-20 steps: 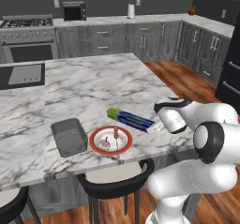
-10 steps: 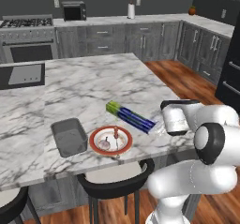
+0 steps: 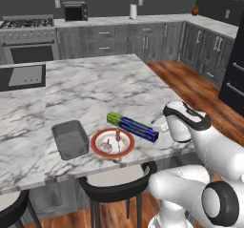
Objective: Retrieve the tupperware and aluminum foil from the cabinet and place them on the dining counter near the plate with garlic and kebab skewer to prepare for storing leftovers.
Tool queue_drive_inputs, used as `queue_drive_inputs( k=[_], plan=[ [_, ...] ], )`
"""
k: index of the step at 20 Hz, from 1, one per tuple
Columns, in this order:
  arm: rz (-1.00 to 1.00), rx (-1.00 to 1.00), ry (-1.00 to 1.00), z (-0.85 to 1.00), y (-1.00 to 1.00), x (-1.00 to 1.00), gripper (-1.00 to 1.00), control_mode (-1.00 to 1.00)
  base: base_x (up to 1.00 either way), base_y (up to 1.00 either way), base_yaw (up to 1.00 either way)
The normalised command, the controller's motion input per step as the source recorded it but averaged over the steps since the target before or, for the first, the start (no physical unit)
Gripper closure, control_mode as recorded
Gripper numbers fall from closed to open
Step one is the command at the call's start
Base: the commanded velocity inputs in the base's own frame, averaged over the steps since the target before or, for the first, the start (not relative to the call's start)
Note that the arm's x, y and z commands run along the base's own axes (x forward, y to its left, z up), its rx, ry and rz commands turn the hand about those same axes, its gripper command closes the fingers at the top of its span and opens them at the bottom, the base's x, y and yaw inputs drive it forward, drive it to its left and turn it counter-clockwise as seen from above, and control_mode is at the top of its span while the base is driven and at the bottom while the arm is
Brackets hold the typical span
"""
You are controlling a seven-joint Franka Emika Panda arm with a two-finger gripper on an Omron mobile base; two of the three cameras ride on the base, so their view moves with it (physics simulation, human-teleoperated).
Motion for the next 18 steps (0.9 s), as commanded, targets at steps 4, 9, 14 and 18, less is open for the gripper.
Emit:
queue_drive_inputs(
  k=[4,9,14,18],
  plan=[
    [-0.15,-0.03,0.01,1.00,-0.42,-0.25,-1.00,-1.00,0.00,0.00,0.00],
    [-0.09,-0.06,0.18,1.00,-0.43,-0.53,-1.00,-1.00,0.00,0.00,0.00],
    [0.00,-0.15,0.35,1.00,-0.16,-0.66,-1.00,-1.00,0.00,0.00,0.00],
    [0.02,-0.22,0.17,0.88,-0.01,-1.00,-1.00,-1.00,0.00,0.00,0.00]
  ],
)
